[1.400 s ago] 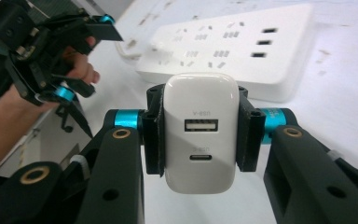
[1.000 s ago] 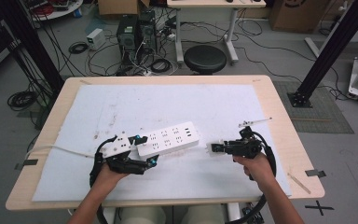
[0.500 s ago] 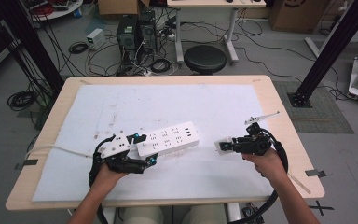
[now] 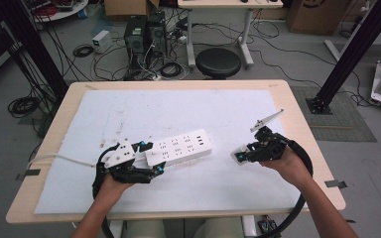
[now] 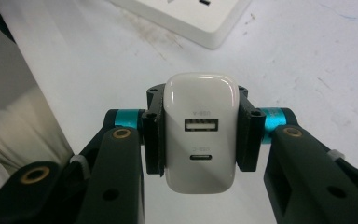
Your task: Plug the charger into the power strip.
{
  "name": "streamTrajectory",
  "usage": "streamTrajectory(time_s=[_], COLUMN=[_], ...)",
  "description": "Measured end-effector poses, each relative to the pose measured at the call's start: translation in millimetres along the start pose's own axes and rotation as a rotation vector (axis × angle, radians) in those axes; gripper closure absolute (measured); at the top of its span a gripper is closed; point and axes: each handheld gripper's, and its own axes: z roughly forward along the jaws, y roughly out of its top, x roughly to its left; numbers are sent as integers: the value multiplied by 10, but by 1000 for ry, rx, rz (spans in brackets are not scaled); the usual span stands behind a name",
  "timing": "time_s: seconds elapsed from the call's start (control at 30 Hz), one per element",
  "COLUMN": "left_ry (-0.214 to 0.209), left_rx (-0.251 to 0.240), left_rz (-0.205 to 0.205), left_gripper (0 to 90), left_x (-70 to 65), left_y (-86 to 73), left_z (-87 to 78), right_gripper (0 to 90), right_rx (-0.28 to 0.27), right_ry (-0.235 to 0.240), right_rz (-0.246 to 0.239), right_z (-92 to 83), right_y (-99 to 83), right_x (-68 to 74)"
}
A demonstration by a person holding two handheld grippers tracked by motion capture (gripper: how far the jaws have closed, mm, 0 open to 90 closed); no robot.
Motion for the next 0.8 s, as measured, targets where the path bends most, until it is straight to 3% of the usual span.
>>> streamTrajectory(time_s=[0.1, 0.57, 0.6, 0.63, 0.8], left_ry=[0, 3, 5, 5, 16], left_rx=[-1, -5, -4, -4, -9], left_rz=[-1, -5, -3, -4, -6], left_gripper=[223, 223, 223, 223, 223], left_x=[0, 21, 24, 26, 42], left_y=[-4, -26, -28, -30, -37], left_z=[5, -29, -35, -39, -74], right_gripper=[629, 629, 629, 629, 630], right_rx=[46, 150, 159, 186, 223], right_ry=[-12, -75, -87, -107, -120], right_rz=[-23, -164, -187, -241, -321], right_z=[-4, 42, 45, 52, 71], right_y=[34, 240, 268, 347, 487], right_x=[18, 68, 73, 93, 136])
